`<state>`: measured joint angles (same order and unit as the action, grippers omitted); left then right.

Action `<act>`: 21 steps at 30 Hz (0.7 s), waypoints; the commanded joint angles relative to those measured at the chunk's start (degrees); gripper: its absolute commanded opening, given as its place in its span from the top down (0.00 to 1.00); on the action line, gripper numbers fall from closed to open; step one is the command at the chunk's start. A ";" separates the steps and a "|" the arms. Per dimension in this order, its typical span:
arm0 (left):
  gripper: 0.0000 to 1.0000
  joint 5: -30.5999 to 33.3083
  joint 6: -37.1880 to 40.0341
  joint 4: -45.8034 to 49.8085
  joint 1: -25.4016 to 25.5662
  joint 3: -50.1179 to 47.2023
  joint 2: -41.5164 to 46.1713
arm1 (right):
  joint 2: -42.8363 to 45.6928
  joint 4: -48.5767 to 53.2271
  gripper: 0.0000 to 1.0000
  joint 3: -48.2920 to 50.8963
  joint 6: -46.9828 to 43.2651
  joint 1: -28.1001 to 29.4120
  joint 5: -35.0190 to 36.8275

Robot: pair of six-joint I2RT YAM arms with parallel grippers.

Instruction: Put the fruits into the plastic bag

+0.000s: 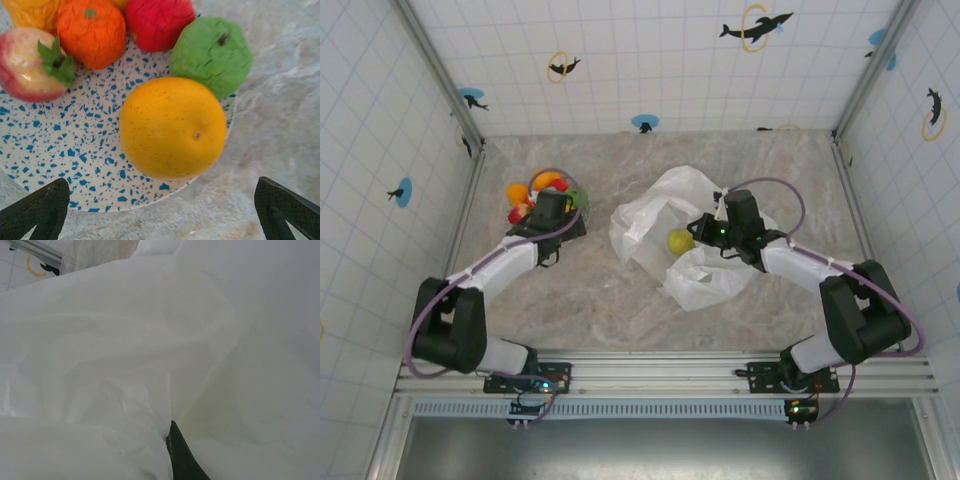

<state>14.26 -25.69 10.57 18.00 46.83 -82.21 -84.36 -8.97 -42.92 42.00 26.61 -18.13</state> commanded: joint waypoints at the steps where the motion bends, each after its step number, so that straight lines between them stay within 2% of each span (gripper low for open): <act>1: 0.02 -1.28 -0.41 -2.28 -0.95 3.51 -4.41 | -0.46 -0.07 1.00 -1.78 -0.80 -0.32 -0.83; 8: 0.02 -5.07 -0.50 -5.19 -2.99 5.64 -11.10 | 0.25 -0.12 1.00 -1.38 -0.62 -0.42 -0.56; 14: 0.03 -5.85 -0.55 -6.38 -3.98 7.64 -15.74 | 0.33 0.00 1.00 -1.64 -0.34 -0.16 -0.24; 21: 0.14 -6.97 -0.54 -8.25 -4.38 8.20 -17.87 | 0.25 0.36 1.00 -2.03 -0.25 0.22 0.12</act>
<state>8.16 -25.82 4.05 14.02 53.54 -99.15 -84.36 -8.97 -42.92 41.98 26.57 -18.26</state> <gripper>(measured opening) 0.875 0.041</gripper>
